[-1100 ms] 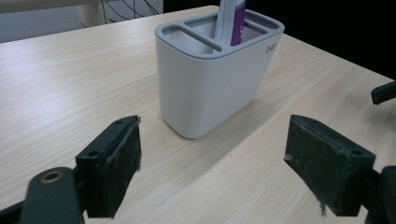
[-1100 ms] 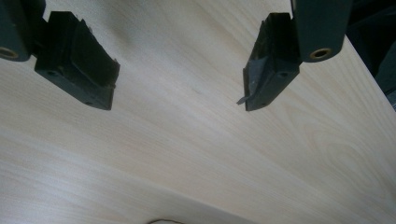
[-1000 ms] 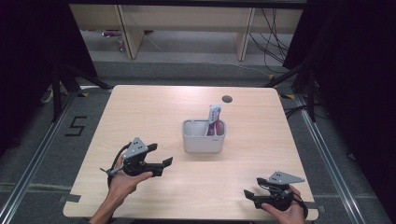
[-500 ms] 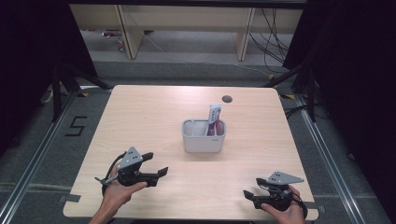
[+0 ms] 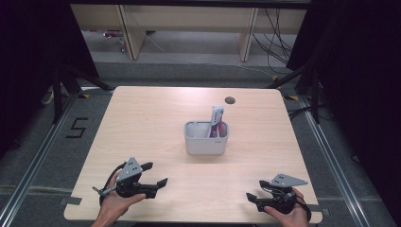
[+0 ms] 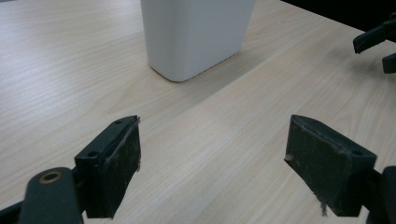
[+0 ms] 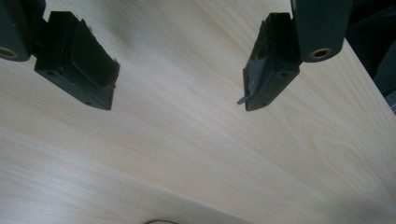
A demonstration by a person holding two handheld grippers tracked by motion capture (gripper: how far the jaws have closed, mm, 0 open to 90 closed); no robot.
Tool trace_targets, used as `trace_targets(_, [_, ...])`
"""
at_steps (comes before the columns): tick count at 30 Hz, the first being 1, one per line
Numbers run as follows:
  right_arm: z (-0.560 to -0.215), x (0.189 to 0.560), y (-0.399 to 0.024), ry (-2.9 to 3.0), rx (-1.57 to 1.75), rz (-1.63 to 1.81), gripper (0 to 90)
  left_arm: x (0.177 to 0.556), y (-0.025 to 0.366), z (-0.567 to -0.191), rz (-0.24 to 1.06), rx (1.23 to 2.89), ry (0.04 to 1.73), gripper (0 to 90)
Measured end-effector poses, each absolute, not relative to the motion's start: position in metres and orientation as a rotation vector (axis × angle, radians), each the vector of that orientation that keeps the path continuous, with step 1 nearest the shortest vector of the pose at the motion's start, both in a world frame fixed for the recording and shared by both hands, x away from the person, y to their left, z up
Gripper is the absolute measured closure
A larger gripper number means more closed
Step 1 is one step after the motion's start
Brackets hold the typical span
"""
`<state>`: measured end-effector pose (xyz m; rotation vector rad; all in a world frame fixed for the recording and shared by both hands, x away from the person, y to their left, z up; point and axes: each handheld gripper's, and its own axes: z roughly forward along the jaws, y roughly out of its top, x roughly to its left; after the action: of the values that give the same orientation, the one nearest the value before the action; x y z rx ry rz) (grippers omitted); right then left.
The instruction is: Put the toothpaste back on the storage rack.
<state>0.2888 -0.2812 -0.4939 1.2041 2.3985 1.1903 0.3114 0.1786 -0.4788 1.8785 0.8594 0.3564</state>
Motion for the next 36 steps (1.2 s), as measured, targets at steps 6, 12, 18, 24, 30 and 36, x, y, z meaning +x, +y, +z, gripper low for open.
trace_targets(6, [-0.494, 0.289, -0.281, 2.398, 1.207, 1.189, 26.4, 0.303, 0.181, -0.485, 0.362, 1.925, 0.846, 17.8])
trace_targets(12, [-0.494, 0.288, -0.279, 2.399, 1.239, 1.207, 26.4, 0.296, 0.183, -0.490, 0.349, 1.943, 0.844, 17.8])
trace_targets(18, [-0.494, 0.289, -0.280, 2.380, 1.210, 1.193, 26.4, 0.289, 0.182, -0.495, 0.338, 1.950, 0.827, 17.9])
trace_targets(24, [-0.494, 0.288, -0.280, 2.379, 1.207, 1.193, 26.4, 0.282, 0.184, -0.498, 0.342, 1.991, 0.828, 18.3])
trace_targets(30, [-0.493, 0.288, -0.279, 2.381, 1.208, 1.189, 26.4, 0.273, 0.184, -0.499, 0.350, 2.027, 0.808, 18.3])
trace_targets(36, [-0.493, 0.287, -0.279, 2.386, 1.203, 1.190, 26.4, 0.268, 0.187, -0.502, 0.379, 2.070, 0.780, 18.2])
